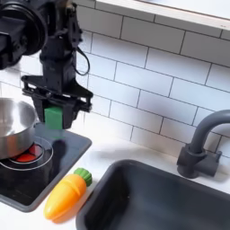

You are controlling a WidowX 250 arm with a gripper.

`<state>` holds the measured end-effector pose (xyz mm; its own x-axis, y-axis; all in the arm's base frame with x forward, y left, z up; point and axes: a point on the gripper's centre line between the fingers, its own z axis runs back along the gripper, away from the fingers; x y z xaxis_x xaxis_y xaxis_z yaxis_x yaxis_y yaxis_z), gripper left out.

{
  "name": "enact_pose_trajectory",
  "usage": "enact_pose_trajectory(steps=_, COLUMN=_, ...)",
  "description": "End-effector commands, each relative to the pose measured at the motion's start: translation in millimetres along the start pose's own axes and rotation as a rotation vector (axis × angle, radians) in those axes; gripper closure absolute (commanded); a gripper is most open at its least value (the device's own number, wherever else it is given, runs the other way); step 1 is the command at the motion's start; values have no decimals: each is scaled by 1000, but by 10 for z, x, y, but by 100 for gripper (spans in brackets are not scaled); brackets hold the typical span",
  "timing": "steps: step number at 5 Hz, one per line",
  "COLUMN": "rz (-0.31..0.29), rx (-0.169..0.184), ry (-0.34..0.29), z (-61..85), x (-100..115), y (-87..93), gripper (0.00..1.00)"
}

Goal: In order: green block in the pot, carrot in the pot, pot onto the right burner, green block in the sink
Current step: 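Put the green block in the pot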

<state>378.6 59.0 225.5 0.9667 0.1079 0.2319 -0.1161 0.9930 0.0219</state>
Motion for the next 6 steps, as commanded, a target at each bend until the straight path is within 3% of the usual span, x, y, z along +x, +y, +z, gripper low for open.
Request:
enact_pose_trajectory(steps=1, rz=104, rx=62, ry=-48, z=100, x=140, y=357, gripper=100)
enact_pose_trajectory(steps=2, rz=158, rx=89, ry=-58, z=91, x=188, y=527, gripper=100)
enact_pose_trajectory(steps=4, rz=212, rx=146, ry=-14, z=-38, x=43, y=764, gripper=100)
enact_pose_trajectory(steps=6, rz=208, rx=148, ry=60, z=-288, x=-109, y=787, gripper=100)
